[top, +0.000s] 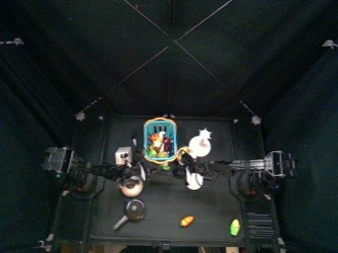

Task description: Regrasp corn

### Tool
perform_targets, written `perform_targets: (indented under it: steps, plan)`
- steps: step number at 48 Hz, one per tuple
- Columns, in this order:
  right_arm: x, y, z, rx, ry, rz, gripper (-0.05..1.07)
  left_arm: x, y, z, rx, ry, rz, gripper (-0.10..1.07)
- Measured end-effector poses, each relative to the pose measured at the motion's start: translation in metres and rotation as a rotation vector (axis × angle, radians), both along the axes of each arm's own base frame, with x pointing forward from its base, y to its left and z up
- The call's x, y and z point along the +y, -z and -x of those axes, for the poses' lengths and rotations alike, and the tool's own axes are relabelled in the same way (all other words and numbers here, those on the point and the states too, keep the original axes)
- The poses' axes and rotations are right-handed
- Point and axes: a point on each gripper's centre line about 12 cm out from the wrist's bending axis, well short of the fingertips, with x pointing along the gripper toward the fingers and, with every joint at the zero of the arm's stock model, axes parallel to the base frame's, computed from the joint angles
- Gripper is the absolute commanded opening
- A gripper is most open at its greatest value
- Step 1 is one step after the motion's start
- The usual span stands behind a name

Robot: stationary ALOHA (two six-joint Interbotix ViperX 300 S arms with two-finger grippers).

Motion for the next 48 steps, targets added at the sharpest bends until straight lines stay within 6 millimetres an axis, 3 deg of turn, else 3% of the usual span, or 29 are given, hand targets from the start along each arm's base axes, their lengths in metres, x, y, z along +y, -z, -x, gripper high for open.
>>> perform_targets:
  steps: [17, 32, 48]
  plan:
    - [0.013, -0.006, 0.017, 0.017, -0.006, 0.006, 0.52, -0.012, 0.002, 0.02, 0.048, 0.131, -0.082, 0.38]
    - [0.037, 0.008, 0.027, 0.115, -0.032, 0.018, 0.52, -0.033, 0.023, 0.021, 0.306, 0.387, -0.224, 0.39]
    - [0.037, 0.013, 0.029, 0.16, -0.014, 0.033, 0.52, -0.03, 0.038, 0.015, 0.458, 0.413, -0.23, 0.59]
